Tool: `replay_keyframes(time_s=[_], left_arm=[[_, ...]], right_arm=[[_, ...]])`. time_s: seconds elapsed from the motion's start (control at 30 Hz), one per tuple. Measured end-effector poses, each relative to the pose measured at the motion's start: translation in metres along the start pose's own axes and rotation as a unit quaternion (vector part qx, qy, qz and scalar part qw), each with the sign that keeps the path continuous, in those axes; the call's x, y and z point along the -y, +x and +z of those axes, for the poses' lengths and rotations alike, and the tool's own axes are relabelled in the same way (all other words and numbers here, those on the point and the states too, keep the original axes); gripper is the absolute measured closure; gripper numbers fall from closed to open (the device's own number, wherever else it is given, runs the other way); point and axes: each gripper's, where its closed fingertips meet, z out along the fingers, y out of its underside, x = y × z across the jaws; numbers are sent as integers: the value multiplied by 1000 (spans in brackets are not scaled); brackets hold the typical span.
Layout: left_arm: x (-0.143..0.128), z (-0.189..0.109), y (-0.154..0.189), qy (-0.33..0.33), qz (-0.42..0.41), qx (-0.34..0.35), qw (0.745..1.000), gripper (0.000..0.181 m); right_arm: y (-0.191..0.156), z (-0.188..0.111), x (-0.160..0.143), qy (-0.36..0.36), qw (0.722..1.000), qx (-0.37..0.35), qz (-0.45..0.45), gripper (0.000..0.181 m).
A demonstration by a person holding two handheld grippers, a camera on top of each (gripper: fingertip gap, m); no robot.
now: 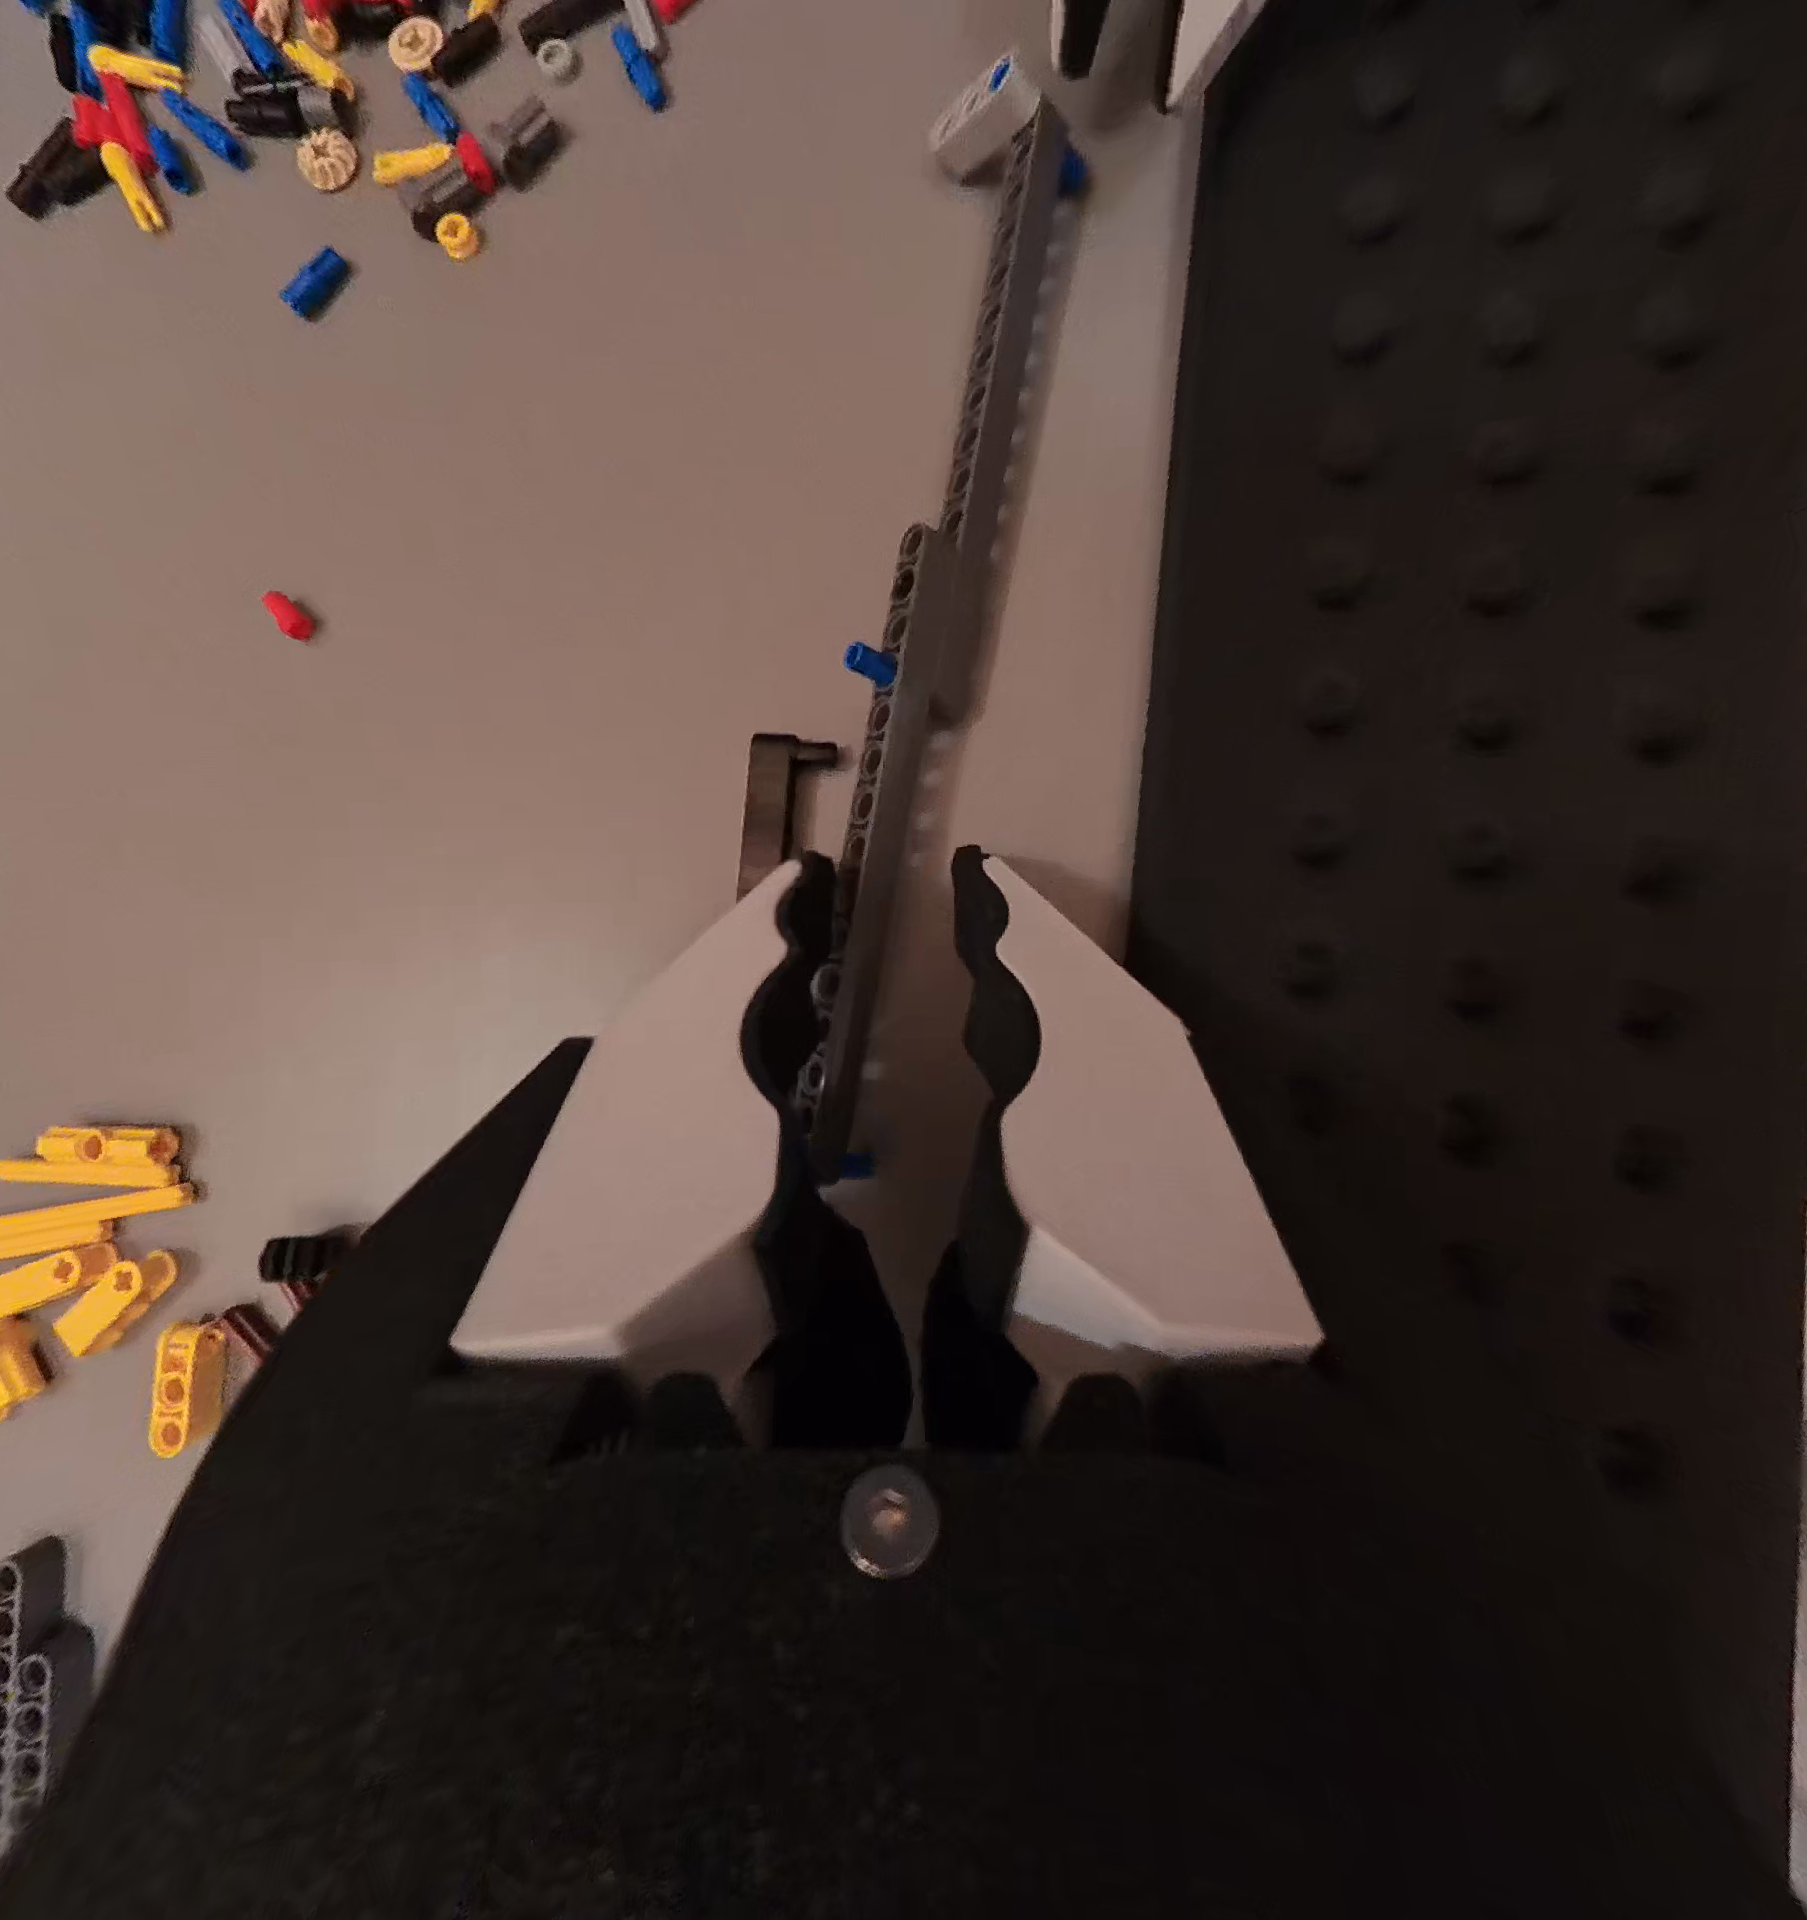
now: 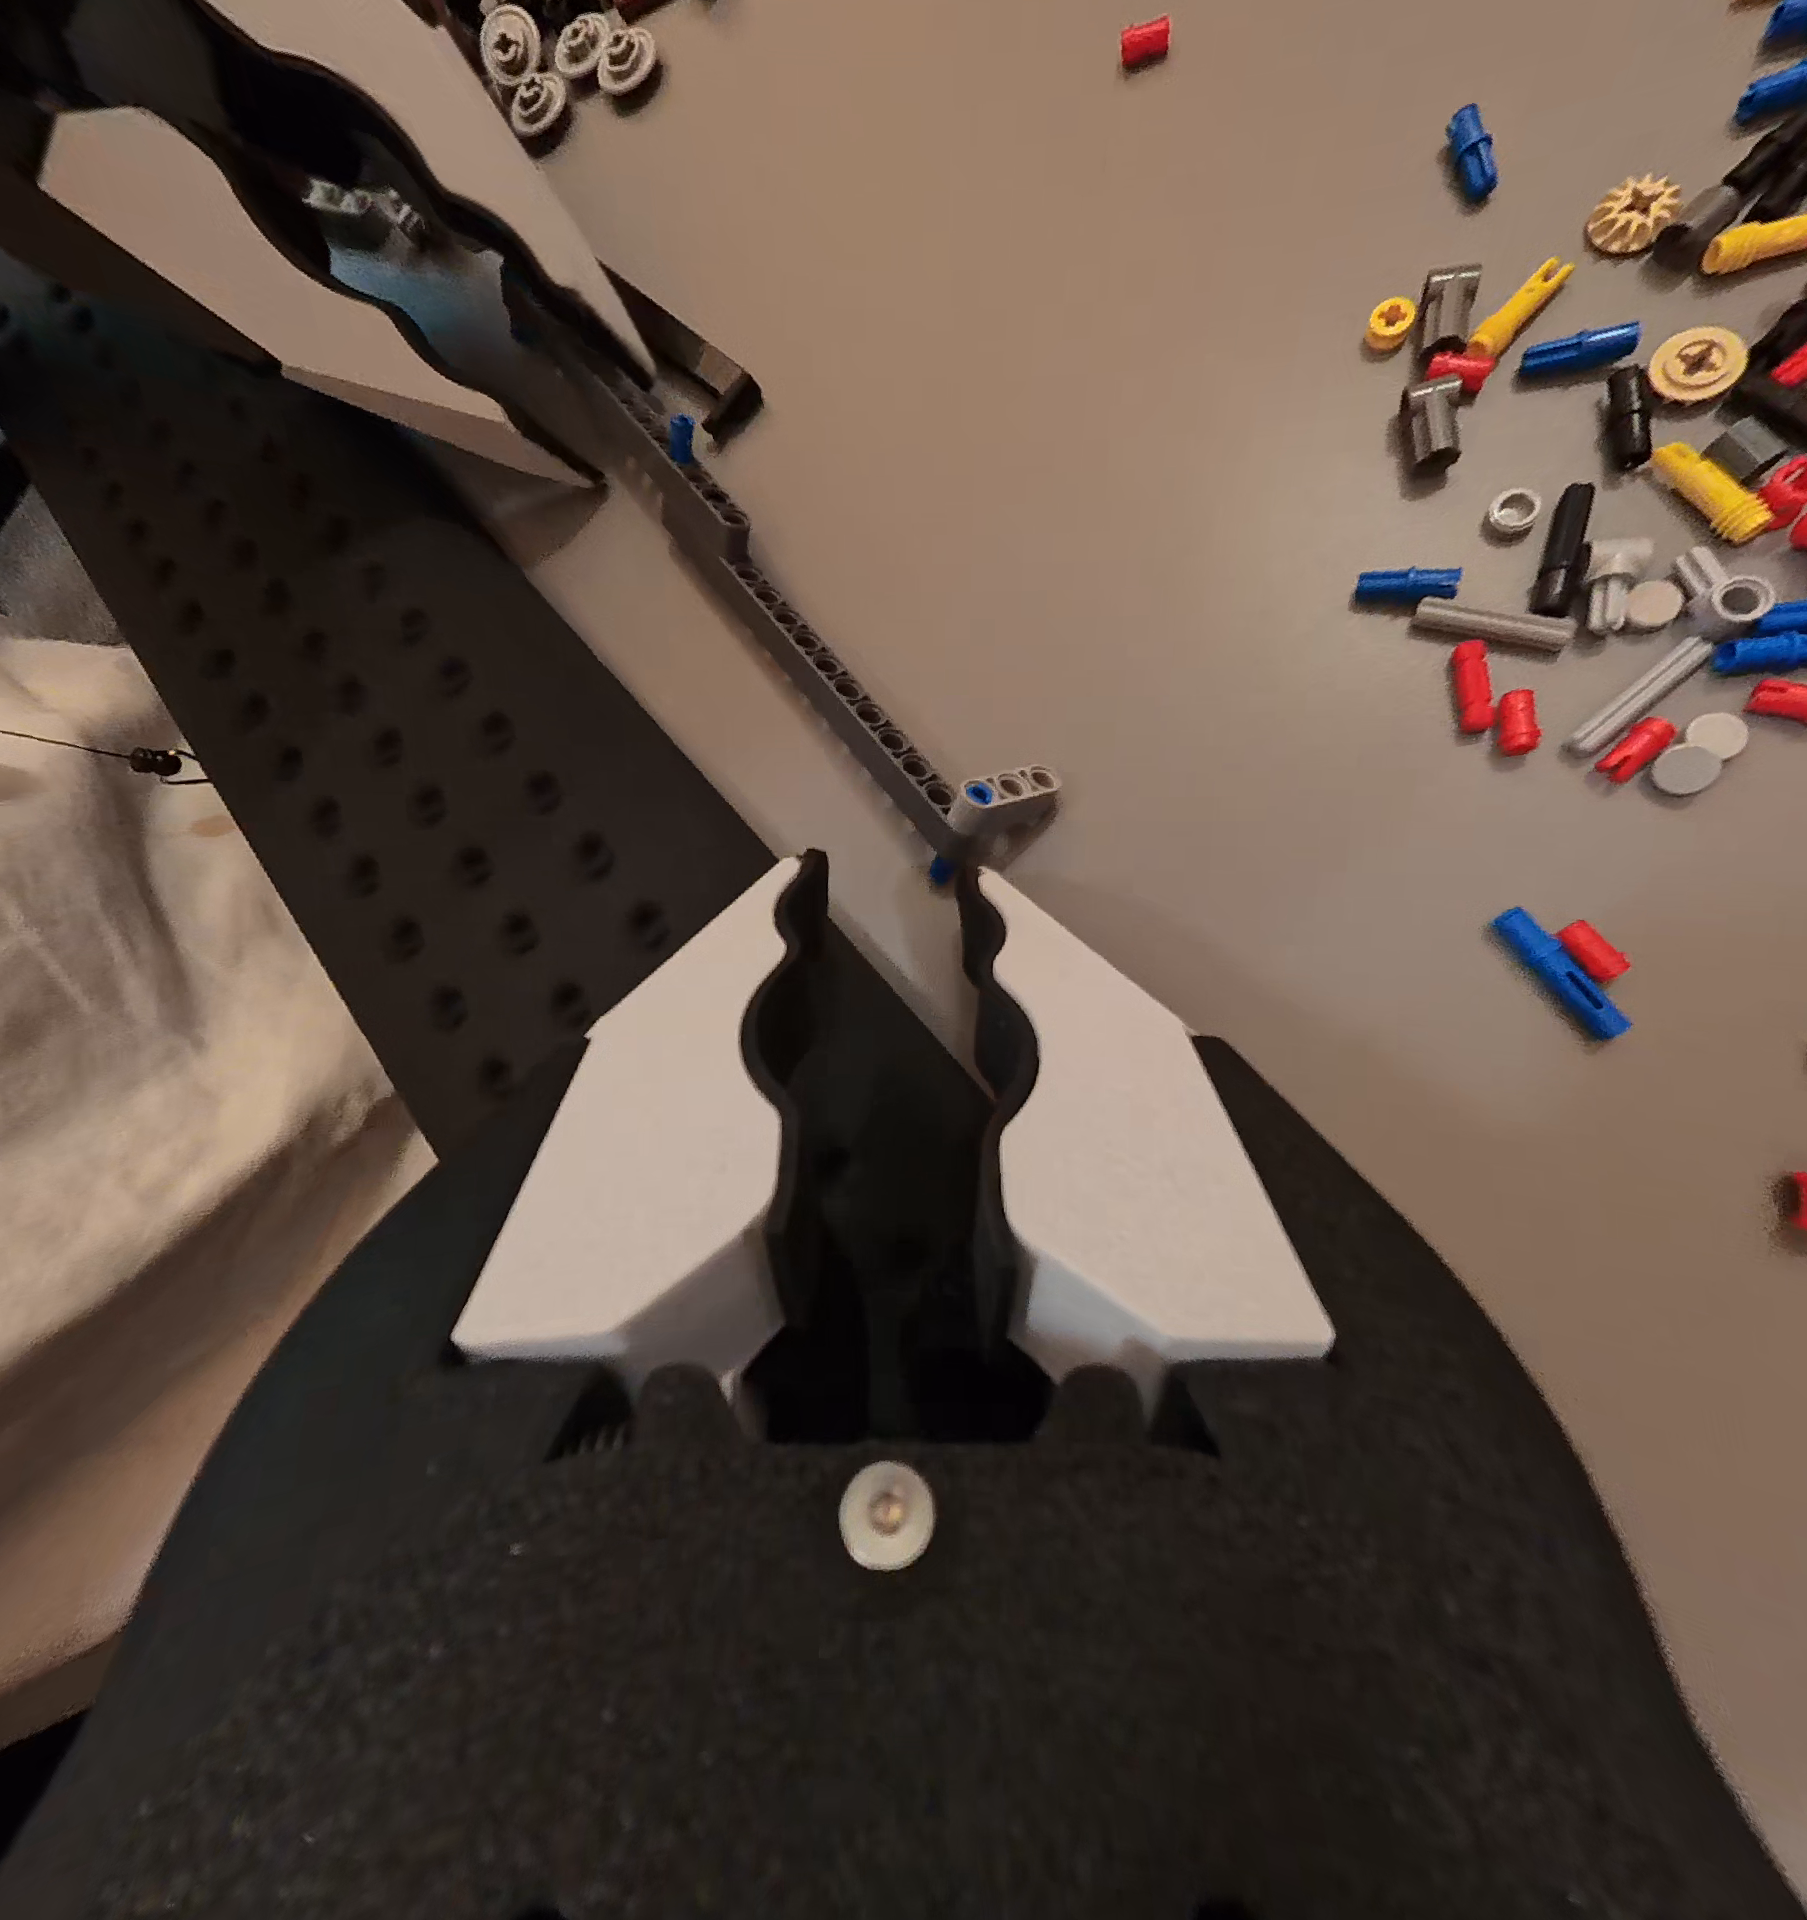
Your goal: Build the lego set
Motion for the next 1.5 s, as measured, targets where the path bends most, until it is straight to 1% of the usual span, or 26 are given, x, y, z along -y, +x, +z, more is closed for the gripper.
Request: replay_keyframes(time_s=[0.07, 0.17, 0.27, 0.37, 0.5, 0.57, 0.6, 0.67, 0.73, 0.8, 0.9, 0.97, 1.03, 1.07, 1.1, 1.17, 1.23, 1.27, 1.33, 1.37, 1.4, 1.43, 1.5], left_arm=[[0, 2, -1, -8, 3, 13, 1000, 171], [1, 2, -2, -8, 4, 29, 1000, 173], [5, -2, -1, 14, -4, 41, 999, 173], [9, -13, -5, 40, -9, 69, 997, 172], [19, -36, -17, 83, 26, 145, 986, 173], [21, -49, -30, 83, 75, 212, 971, 173], [22, -55, -37, 74, 112, 250, 959, 173], [28, -69, -48, 70, 183, 327, 924, 173], [33, -77, -51, 69, 227, 368, 899, 173], [37, -79, -50, 66, 256, 389, 882, 173], [40, -78, -47, 62, 283, 408, 866, 173], [41, -78, -46, 66, 285, 418, 860, 173], [39, -77, -47, 63, 285, 426, 856, 173], [38, -77, -48, 57, 293, 435, 850, 173], [37, -77, -49, 51, 303, 443, 842, 173], [36, -79, -50, 49, 321, 458, 827, 173], [40, -83, -48, 56, 341, 469, 813, 173], [42, -84, -47, 58, 353, 475, 804, 173], [43, -88, -48, 57, 375, 488, 786, 173], [43, -91, -50, 54, 382, 496, 778, 173], [43, -93, -51, 51, 390, 503, 770, 173], [43, -95, -51, 51, 400, 507, 762, 173], [43, -98, -51, 50, 418, 514, 747, 173]], right_arm=[[-2, -1, 3, 22, 1000, 0, 0, 156], [-4, -4, 6, 48, 999, 5, 10, 157], [-4, -8, 9, 69, 998, 3, 11, 157], [-4, -13, 15, 91, 996, -3, 10, 157], [-12, -16, 38, 146, 989, 4, 7, 157], [-19, -18, 57, 187, 982, 15, 3, 157], [-22, -19, 65, 202, 979, 20, 4, 157], [-26, -21, 80, 229, 973, 31, 11, 156], [-27, -23, 94, 250, 967, 43, 24, 155], [-28, -24, 103, 257, 964, 54, 36, 151], [-28, -26, 106, 242, 966, 70, 47, 149], [-26, -23, 94, 193, 976, 79, 59, 152], [-18, -24, 80, 142, 988, 41, 48, 152], [-16, -27, 75, 118, 992, 16, 36, 153], [-23, -32, 75, 100, 995, 8, 11, 153], [-46, -39, 90, 105, 993, 7, -60, 155], [-70, -34, 107, 108, 986, 31, -123, 155], [-76, -27, 111, 96, 983, 40, -150, 155], [-69, -11, 115, 39, 980, 39, -191, 150], [-65, -6, 119, 17, 977, 47, -205, 147], [-63, -2, 127, 6, 976, 59, -210, 149], [-65, 0, 133, -8, 974, 85, -210, 151], [-73, 7, 131, -69, 964, 154, -204, 150]])
